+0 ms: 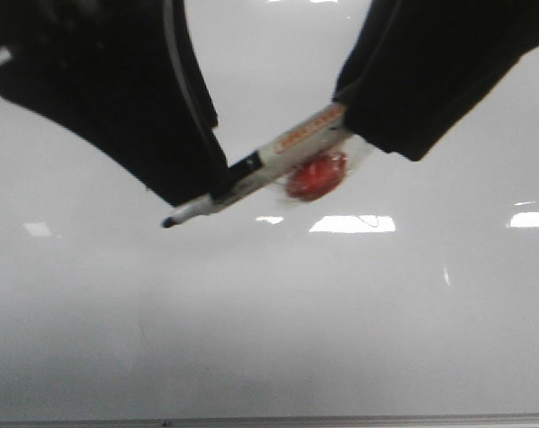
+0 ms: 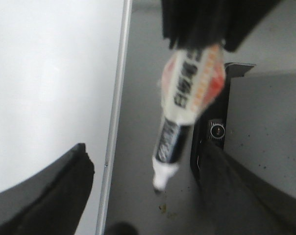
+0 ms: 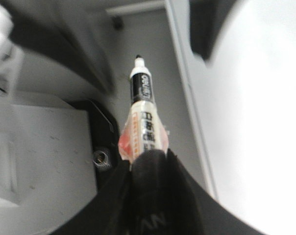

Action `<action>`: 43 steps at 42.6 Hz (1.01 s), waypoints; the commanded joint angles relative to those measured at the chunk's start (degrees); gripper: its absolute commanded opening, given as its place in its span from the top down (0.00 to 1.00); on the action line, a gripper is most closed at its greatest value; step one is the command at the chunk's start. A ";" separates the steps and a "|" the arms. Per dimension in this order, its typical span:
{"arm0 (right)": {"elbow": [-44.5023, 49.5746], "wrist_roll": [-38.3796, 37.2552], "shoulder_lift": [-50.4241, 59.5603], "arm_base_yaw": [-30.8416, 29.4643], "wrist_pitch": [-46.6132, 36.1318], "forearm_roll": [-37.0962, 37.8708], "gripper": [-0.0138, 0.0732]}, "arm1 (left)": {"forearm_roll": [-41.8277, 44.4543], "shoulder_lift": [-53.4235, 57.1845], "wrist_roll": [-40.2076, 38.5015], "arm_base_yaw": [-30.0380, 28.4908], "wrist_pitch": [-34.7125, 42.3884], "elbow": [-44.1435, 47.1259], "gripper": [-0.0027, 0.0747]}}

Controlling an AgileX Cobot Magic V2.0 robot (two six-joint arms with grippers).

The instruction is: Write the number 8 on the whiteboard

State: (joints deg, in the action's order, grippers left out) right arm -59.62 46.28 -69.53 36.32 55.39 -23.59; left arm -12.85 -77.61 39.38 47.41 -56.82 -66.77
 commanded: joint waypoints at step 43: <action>3.15 -38.31 6.59 -11.43 -29.93 15.52 0.92 | -7.34 21.90 -11.90 -23.05 13.15 9.72 0.36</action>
State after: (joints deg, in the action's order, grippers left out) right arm -52.67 7.88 -61.62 25.21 28.34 -9.14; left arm -18.46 -56.47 28.04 24.56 -47.15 -55.54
